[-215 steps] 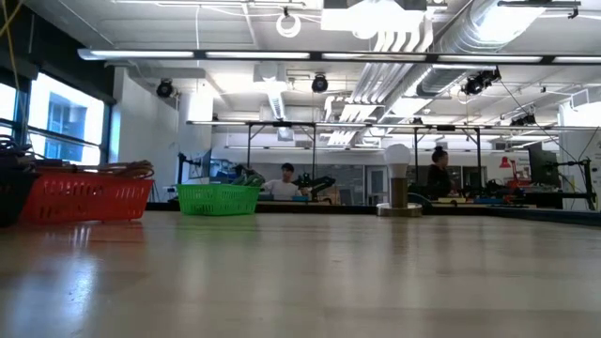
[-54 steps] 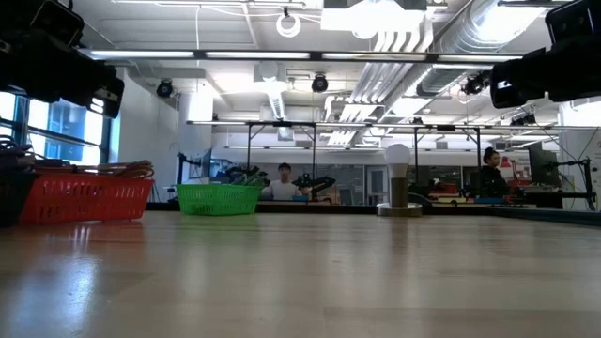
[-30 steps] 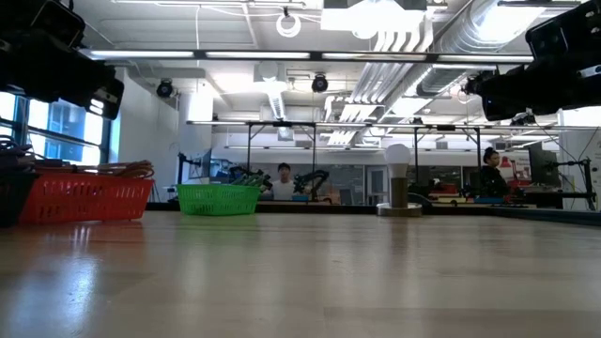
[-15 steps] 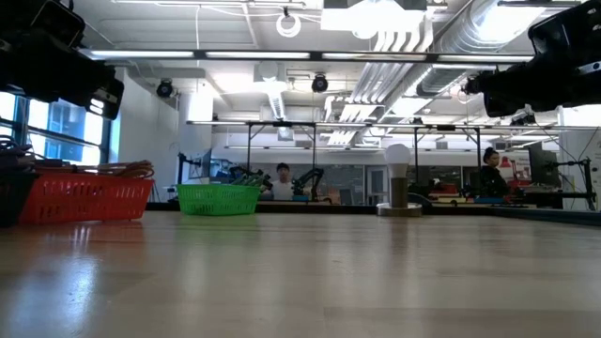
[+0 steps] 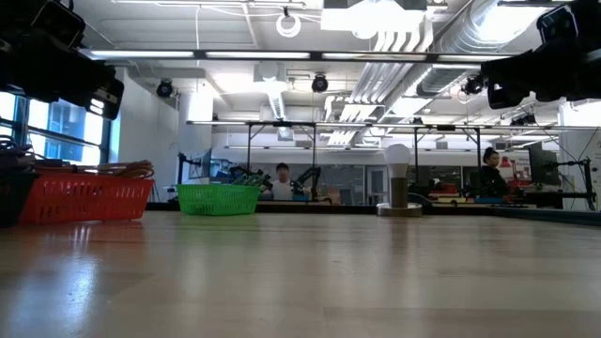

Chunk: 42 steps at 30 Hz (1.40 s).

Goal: Pick & Place USB Port
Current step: Return to Home Position

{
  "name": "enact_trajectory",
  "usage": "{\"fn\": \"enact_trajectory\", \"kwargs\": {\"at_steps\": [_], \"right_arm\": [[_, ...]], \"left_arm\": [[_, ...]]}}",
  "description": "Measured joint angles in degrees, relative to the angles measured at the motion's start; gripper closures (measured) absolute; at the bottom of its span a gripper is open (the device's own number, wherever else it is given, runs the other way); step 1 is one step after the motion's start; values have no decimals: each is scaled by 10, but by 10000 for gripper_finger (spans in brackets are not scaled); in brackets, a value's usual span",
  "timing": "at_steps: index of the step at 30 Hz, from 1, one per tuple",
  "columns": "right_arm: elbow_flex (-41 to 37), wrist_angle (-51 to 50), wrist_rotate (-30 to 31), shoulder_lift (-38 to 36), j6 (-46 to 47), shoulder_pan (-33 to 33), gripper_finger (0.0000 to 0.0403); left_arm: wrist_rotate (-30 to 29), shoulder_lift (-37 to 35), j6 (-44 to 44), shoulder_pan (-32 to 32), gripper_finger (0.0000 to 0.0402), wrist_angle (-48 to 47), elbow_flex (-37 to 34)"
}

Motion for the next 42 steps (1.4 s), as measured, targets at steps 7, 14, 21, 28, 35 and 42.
{"fn": "enact_trajectory", "kwargs": {"at_steps": [7, 14, 21, 28, 35, 42], "right_arm": [[0, 0, 1, 1, 6, 0, 403], [0, -1, 32, 2, 11, 0, 402], [0, -6, 104, 2, 14, 0, 402], [-1, -6, 134, 2, 15, 0, 402], [-1, -4, 134, 2, 15, 0, 402], [-1, -3, 134, 2, 15, 0, 402]], "left_arm": [[0, 0, 1, 0, 402, 0, 0], [-29, 0, -3, 0, 402, 7, -1], [-135, 0, -7, 0, 402, 30, -1], [-237, 0, -4, 0, 401, 37, -1], [-218, 0, -4, 0, 401, 37, 0], [-208, 0, -4, 0, 401, 36, 0]]}}
